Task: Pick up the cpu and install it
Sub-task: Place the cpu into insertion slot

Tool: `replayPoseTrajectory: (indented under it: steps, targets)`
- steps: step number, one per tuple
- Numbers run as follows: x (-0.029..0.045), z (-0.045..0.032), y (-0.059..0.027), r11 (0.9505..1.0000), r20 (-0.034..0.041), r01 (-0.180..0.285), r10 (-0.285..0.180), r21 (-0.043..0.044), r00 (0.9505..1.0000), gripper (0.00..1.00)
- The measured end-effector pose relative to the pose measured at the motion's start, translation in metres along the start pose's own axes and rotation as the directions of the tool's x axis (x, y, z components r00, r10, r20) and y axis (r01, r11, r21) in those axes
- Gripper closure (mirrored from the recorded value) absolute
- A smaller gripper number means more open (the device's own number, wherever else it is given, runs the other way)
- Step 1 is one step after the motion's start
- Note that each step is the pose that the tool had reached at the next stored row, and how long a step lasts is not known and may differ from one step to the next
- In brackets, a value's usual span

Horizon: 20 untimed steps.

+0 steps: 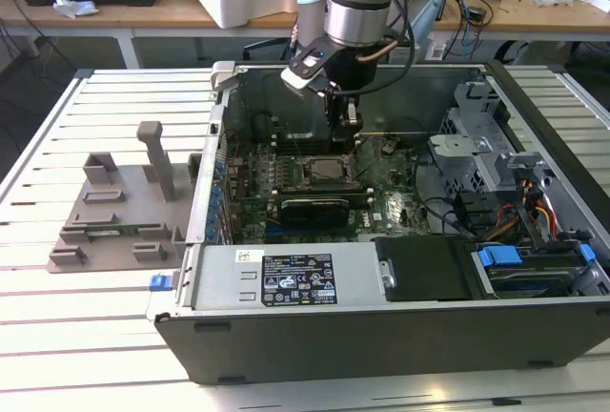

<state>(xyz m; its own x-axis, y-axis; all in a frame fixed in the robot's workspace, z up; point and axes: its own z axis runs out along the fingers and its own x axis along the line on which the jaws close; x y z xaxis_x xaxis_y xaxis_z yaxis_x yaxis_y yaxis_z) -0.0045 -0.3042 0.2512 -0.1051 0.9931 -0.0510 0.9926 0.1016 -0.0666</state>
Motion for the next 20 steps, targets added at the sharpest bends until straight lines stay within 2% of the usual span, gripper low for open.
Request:
replayPoseTrajectory:
  steps: [6,15,20]
  targets:
    - [-0.0009,-0.0172,-0.0011,1.0000,0.0010,0.000,0.000,0.0001,1.0000,0.89]
    - [-0.0017,-0.0324,-0.0022,1.0000,0.0014,0.000,0.000,0.0002,1.0000,0.89]
    - [-0.0024,-0.0467,-0.0032,1.0000,0.0015,0.000,0.000,0.0002,1.0000,0.89]
